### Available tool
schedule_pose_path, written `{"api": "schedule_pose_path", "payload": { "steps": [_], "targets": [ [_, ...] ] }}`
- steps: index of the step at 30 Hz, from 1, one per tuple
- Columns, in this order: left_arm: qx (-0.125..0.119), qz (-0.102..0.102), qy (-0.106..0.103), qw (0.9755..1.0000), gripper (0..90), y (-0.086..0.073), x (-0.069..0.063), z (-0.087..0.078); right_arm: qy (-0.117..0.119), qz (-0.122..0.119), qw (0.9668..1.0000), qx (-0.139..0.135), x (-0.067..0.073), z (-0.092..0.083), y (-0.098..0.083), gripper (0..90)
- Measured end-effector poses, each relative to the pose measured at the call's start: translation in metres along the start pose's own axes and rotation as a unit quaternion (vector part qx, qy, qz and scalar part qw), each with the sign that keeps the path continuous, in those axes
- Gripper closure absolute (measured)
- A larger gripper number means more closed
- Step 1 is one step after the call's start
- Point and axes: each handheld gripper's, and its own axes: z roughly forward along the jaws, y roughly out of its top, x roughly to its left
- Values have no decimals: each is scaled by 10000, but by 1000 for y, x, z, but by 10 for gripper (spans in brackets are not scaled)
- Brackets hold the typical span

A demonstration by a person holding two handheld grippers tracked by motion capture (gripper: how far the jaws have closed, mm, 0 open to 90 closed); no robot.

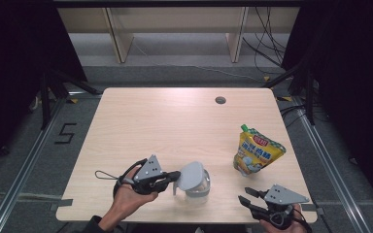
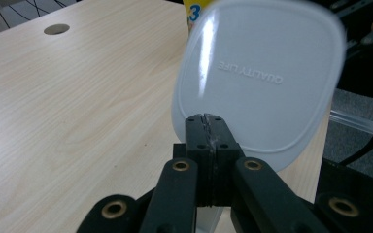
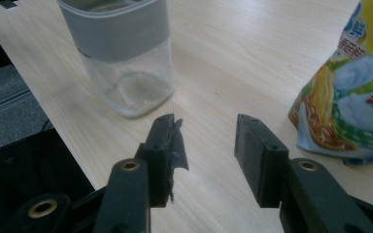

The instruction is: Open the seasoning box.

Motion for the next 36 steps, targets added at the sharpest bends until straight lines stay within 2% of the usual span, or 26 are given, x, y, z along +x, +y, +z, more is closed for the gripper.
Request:
{"api": "schedule_pose_path", "payload": {
  "steps": [1,2,3,4,5,6,7,9,12,13,14,16,20,22,24,28,29,32,36],
  "targets": [
    [0,0,0,10000,886,0,0,0,0,0,10000,0,0,0,0,622],
    [13,-45,43,10000,886,-2,0,1,-79,163,9998,38,3,-1,1,637],
    [16,-70,26,10000,884,-2,1,1,-14,90,9999,-133,3,2,4,651],
    [-14,-92,11,10000,881,-2,1,0,5,29,9999,-122,3,1,6,657],
    [-38,-130,2,9999,876,-2,1,0,-20,-115,9996,-273,3,3,9,660],
    [-62,-41,-34,10000,873,-1,2,0,33,20,9997,-244,7,3,11,663],
    [-29,2,-9,10000,873,-1,1,0,61,-134,9994,-301,8,4,16,670],
    [-32,0,-14,10000,873,-1,1,0,56,-205,9991,-368,8,5,18,673],
    [-13,-11,2,10000,874,-1,1,0,179,-196,9990,-360,14,7,24,698],
    [-15,-19,13,10000,874,0,0,0,180,-234,9987,-420,15,8,26,708],
    [-35,-82,-2,10000,874,0,-1,0,277,-347,9978,-496,17,11,30,734],
    [-33,-77,-1,10000,873,0,-1,0,348,-385,9973,-512,21,14,35,754],
    [-41,-83,0,10000,873,0,-1,0,424,-402,9969,-536,25,19,42,803],
    [-48,-39,-10,10000,873,0,0,0,451,-486,9956,-655,28,24,48,858],
    [-46,-37,-9,10000,873,0,0,0,463,-580,9946,-721,27,26,50,872],
    [-69,-31,4,10000,872,0,0,0,594,-595,9942,-675,33,32,58,900],
    [-59,28,0,10000,872,1,0,-1,534,-552,9949,-658,36,36,62,900],
    [-81,31,-27,10000,872,1,0,0,581,-725,9934,-676,37,40,65,900],
    [-81,30,-29,10000,872,1,0,0,663,-725,9934,-600,40,45,71,900]
  ]
}}
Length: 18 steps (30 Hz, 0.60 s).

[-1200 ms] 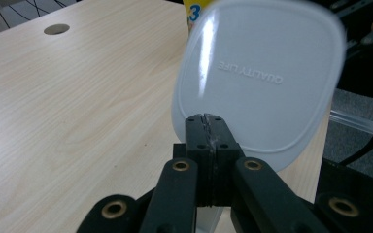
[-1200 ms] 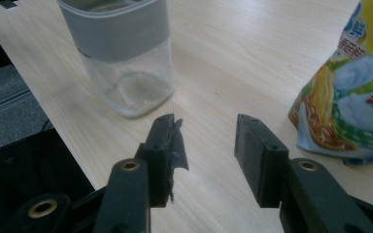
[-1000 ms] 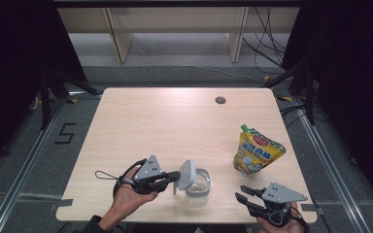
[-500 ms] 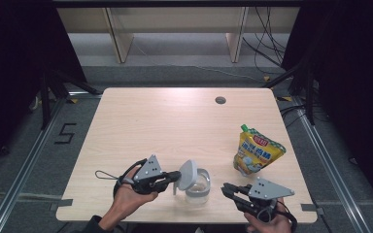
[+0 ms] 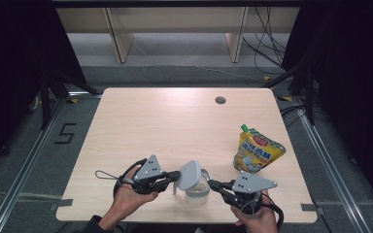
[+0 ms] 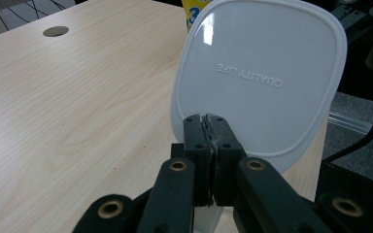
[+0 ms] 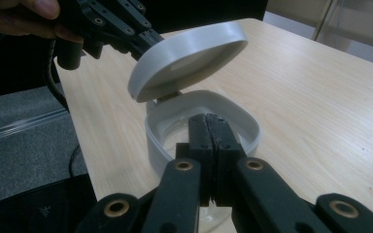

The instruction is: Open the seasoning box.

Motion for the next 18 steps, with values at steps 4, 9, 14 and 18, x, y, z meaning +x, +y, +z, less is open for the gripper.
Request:
{"api": "schedule_pose_path", "payload": {
  "steps": [4,9,14,18],
  "targets": [
    [-4,3,7,10000,872,0,0,0,33,-90,10000,6,1,6,4,900],
    [-34,-52,-18,10000,871,0,-1,0,70,-102,9999,-28,4,10,8,900],
    [-65,-49,2,10000,844,0,-1,-2,94,-44,9999,27,6,10,10,900],
    [-196,-106,21,9997,739,0,-1,-10,147,-142,9998,8,6,12,11,900]
  ]
}}
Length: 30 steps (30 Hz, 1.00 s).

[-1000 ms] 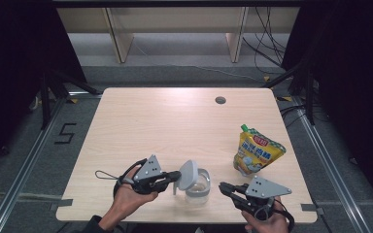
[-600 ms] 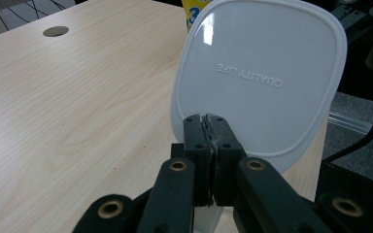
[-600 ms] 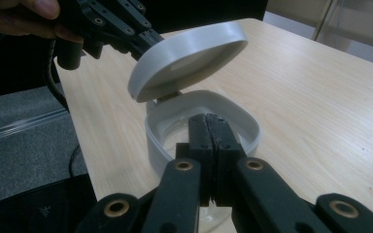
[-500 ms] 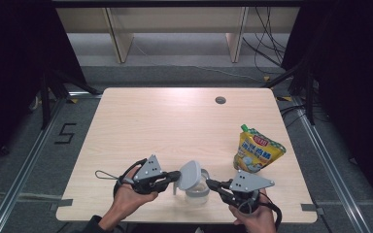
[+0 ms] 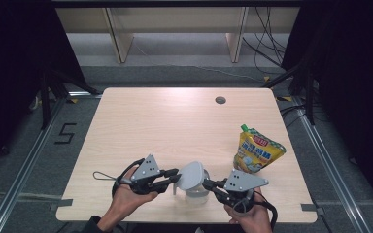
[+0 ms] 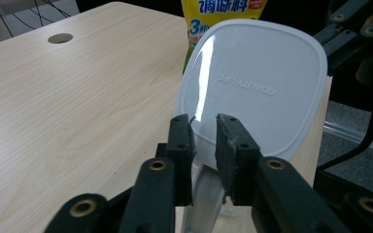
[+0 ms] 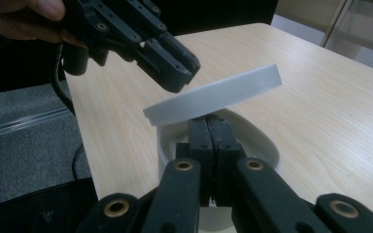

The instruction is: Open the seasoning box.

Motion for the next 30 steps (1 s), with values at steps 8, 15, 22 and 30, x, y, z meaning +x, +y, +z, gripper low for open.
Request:
{"api": "schedule_pose_path", "payload": {
  "steps": [8,15,22,30],
  "targets": [
    [367,-91,107,9992,505,-37,1,-15,-44,-97,9999,-120,3,2,6,900],
    [618,-71,250,9978,408,-53,-1,-20,9,-181,9997,-143,7,9,15,900],
    [717,-69,210,9972,350,-67,-7,-18,158,-360,9992,-122,14,17,24,888],
    [790,54,191,9967,316,-70,-6,-21,247,-337,9991,-96,18,24,26,881]
  ]
}}
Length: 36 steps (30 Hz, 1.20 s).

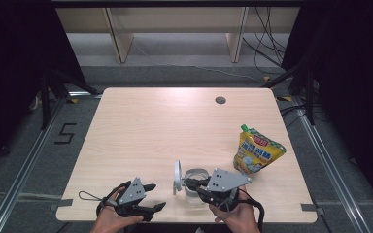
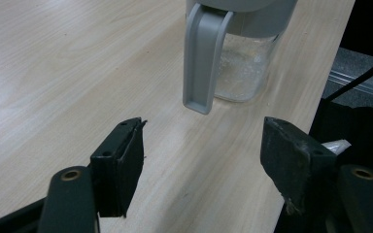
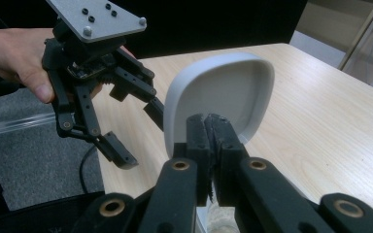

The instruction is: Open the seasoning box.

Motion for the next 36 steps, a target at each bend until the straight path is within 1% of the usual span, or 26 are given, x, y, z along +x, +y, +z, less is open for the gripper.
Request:
{"api": "schedule_pose_path", "payload": {
  "steps": [1,4,5,7,9,11,12,13,14,15,17,18,19,20,22,23,24,26,27,28,29,30,31,33,35,36],
  "targets": [
    [10,40,59,10000,316,-1,0,1,-2,0,10000,-11,0,-1,0,877],
    [75,15,36,10000,305,-2,-1,3,-66,18,10000,20,-5,-7,-4,860],
    [131,7,-5,9999,295,-2,0,4,-228,114,9997,-18,-10,-13,-10,844],
    [63,-46,24,10000,284,-2,-2,6,-183,168,9997,57,-12,-15,-12,836],
    [203,118,29,9997,277,-2,0,5,-269,205,9994,62,-15,-21,-18,807],
    [212,91,9,9997,273,-1,0,6,-358,283,9989,67,-18,-25,-24,772],
    [147,14,46,9999,267,-2,-1,7,-373,335,9986,145,-23,-29,-30,706],
    [79,-32,60,9999,267,-2,-1,7,-373,335,9986,145,-23,-29,-30,706],
    [90,-22,74,9999,265,-2,-1,7,-446,514,9976,150,-23,-30,-34,667],
    [120,-23,92,9999,263,-2,-1,7,-495,364,9980,116,-27,-30,-36,634],
    [120,-15,103,9999,252,-3,0,8,-512,568,9969,208,-31,-34,-44,560],
    [136,-24,119,9998,252,-3,0,8,-512,568,9969,208,-31,-34,-44,560],
    [140,-29,123,9998,249,-3,0,8,-595,672,9956,273,-31,-36,-46,517],
    [143,-38,133,9998,246,-2,0,7,-570,580,9963,261,-33,-36,-48,455],
    [127,-19,112,9999,235,-2,0,8,-766,703,9932,523,-34,-41,-55,377],
    [168,23,124,9998,235,-2,0,8,-766,703,9932,523,-34,-41,-55,377],
    [89,-129,121,9998,234,-3,-2,9,-772,727,9929,533,-35,-43,-57,371],
    [131,-114,144,9997,227,-3,-2,9,-850,794,9918,527,-37,-47,-63,337],
    [203,-85,181,9996,218,-2,-2,8,-828,785,9922,501,-39,-49,-65,331],
    [278,89,218,9993,211,-2,1,7,-835,865,9914,523,-39,-53,-67,317],
    [260,88,219,9994,212,-2,0,7,-855,906,9909,500,-40,-55,-68,309],
    [213,-51,178,9996,212,-3,-1,7,-931,949,9898,506,-41,-58,-70,307],
    [180,-59,208,9996,212,-3,-2,7,-972,1012,9890,472,-41,-60,-71,299],
    [170,-2,228,9996,212,-2,-1,7,-1037,911,9894,442,-46,-64,-76,277],
    [214,-12,267,9994,209,-2,-1,6,-1058,1168,9863,487,-49,-71,-82,251],
    [214,-12,267,9994,208,-2,-1,6,-1058,1168,9863,487,-49,-71,-82,251]
  ]
}}
